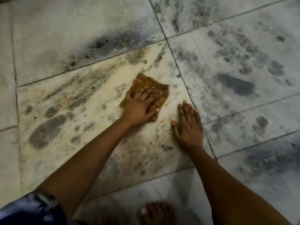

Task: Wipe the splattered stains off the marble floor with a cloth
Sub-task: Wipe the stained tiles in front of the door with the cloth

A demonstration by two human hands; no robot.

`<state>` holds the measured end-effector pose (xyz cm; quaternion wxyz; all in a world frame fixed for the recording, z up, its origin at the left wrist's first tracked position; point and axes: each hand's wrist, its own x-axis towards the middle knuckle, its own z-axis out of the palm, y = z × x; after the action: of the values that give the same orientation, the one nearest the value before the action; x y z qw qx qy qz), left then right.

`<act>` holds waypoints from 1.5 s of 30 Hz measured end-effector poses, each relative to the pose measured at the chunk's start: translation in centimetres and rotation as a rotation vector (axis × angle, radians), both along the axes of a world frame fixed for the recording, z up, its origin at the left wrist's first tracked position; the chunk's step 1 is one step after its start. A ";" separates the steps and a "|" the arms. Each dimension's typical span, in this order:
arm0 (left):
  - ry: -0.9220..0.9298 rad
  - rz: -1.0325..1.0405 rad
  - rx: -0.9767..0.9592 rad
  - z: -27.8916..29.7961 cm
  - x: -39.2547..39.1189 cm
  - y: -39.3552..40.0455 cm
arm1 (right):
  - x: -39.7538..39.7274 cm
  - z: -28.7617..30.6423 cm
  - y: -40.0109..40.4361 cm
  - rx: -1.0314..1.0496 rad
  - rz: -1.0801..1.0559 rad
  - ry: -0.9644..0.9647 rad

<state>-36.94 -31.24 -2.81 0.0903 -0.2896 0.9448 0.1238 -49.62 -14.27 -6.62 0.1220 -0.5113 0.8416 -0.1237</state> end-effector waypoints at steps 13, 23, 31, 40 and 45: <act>-0.020 0.046 -0.013 -1.8 -5.9 4.4 | -1.0 0.0 4.9 0.069 0.036 0.030; -0.034 0.480 0.022 -1.2 0.8 -1.5 | -0.8 -0.1 4.9 0.045 0.046 0.048; -0.012 0.176 -0.005 -1.5 -1.5 8.7 | -0.5 0.0 2.5 -0.022 0.012 0.018; -0.004 0.291 -0.019 -1.8 -0.4 5.6 | -0.1 -0.3 1.1 0.030 0.015 0.050; 0.001 0.441 0.018 -1.3 -2.5 -1.1 | -0.1 -0.2 1.1 0.014 0.019 0.048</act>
<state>-39.48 -32.37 -4.12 0.0632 -0.4883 0.8575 0.1491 -49.69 -13.20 -6.87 0.1065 -0.5213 0.8403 -0.1041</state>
